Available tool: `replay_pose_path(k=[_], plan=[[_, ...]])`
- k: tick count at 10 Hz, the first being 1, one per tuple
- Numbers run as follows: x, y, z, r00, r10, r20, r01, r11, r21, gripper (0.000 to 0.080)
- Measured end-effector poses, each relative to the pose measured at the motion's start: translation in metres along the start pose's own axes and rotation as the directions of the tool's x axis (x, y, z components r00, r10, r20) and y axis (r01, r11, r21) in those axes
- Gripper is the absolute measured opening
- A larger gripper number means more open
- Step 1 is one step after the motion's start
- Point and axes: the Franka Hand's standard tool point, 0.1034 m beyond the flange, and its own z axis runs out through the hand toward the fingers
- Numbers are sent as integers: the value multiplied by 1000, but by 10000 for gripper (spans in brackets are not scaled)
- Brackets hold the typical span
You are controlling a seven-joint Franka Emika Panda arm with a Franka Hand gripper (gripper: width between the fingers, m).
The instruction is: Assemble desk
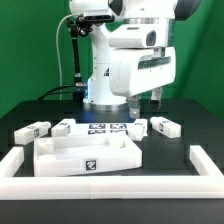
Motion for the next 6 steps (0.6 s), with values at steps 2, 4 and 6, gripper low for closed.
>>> replay_pose_path(k=[2, 4, 6], plan=[[0, 0, 0, 1000, 0, 0, 0, 1000, 0, 649], [0, 0, 0, 1000, 1, 0, -1, 1000, 1, 649], [-2, 0, 1, 999, -33, 1, 33, 999, 2, 649]])
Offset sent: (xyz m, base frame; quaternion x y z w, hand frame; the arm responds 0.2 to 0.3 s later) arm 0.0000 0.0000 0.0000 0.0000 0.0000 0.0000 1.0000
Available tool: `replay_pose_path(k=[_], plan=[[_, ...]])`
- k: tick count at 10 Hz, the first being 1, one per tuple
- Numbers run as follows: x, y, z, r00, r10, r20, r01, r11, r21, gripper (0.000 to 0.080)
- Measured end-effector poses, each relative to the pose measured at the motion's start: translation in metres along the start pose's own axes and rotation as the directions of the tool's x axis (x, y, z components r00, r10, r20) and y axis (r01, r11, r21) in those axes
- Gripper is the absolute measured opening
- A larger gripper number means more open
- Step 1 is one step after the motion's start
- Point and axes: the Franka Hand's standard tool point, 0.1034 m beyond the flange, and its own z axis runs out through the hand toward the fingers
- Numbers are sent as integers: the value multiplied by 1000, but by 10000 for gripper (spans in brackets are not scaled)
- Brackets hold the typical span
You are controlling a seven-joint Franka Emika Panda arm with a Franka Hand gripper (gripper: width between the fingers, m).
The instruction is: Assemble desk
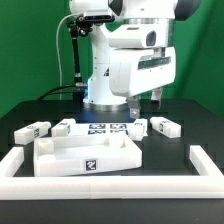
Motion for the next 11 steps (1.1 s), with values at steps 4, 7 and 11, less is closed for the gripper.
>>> replay_pose_path(k=[4, 7, 11], plan=[[-68, -23, 11, 925, -380, 7, 380, 925, -4, 649], [-67, -22, 11, 922, -387, 9, 387, 922, -3, 649], [-122, -35, 31, 797, -604, 7, 603, 796, 48, 649]])
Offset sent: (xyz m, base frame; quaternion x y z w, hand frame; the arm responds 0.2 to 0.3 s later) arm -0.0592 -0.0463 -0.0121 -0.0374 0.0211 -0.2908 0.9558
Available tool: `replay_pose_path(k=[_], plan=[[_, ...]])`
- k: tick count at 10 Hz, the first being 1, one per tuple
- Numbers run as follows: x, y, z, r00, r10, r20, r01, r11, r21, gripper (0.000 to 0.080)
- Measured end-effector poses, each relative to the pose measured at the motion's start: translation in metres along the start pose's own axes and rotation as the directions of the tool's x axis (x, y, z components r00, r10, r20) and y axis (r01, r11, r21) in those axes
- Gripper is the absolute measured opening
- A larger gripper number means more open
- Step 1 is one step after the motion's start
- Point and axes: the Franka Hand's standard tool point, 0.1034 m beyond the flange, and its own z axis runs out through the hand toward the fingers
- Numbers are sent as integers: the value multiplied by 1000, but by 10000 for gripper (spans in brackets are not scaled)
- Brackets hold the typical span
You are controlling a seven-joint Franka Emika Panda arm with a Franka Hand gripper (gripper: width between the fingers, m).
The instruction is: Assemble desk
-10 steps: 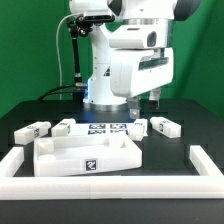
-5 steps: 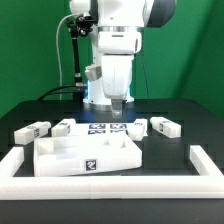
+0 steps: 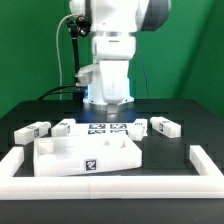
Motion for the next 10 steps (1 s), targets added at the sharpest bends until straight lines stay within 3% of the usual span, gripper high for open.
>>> replay_pose_path(k=[2, 3, 4, 7, 10], plan=[[-29, -34, 21, 995, -95, -17, 95, 995, 32, 649], [-37, -45, 31, 995, -101, -26, 102, 994, 41, 649], [-42, -52, 43, 996, -83, -37, 85, 994, 65, 649], [-46, -47, 67, 997, -60, -55, 65, 994, 92, 649], [-52, -53, 75, 997, -35, -63, 41, 994, 102, 649]])
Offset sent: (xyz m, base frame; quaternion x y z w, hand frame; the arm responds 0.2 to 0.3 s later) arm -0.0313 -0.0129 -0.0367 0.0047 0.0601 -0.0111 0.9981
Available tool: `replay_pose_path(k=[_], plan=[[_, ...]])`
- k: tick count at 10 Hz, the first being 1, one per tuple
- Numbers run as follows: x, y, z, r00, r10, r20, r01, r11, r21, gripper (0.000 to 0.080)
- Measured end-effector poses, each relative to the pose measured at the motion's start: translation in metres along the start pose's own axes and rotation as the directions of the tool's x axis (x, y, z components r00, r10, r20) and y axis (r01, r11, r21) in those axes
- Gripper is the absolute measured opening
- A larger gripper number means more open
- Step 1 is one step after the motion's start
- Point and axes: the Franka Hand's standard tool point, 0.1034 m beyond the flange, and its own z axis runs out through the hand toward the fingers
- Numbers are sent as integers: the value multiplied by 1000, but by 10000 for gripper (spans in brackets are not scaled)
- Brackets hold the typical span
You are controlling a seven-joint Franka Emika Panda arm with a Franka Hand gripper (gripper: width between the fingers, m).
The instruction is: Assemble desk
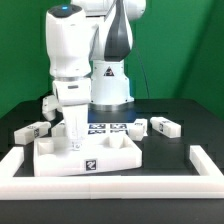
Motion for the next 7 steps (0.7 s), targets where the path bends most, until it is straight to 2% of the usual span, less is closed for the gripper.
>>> replay_pose_path(k=[2, 3, 4, 5, 7], plan=[[-1, 3, -1, 1000, 4, 2, -4, 1000, -6, 649], [-3, 9, -4, 1000, 5, 8, -4, 1000, -25, 649], [-5, 16, -7, 1000, 7, 18, -6, 998, -62, 649], [-8, 16, -7, 1000, 10, 23, -8, 997, -78, 649], [-8, 15, -7, 1000, 10, 22, -9, 997, -74, 619]])
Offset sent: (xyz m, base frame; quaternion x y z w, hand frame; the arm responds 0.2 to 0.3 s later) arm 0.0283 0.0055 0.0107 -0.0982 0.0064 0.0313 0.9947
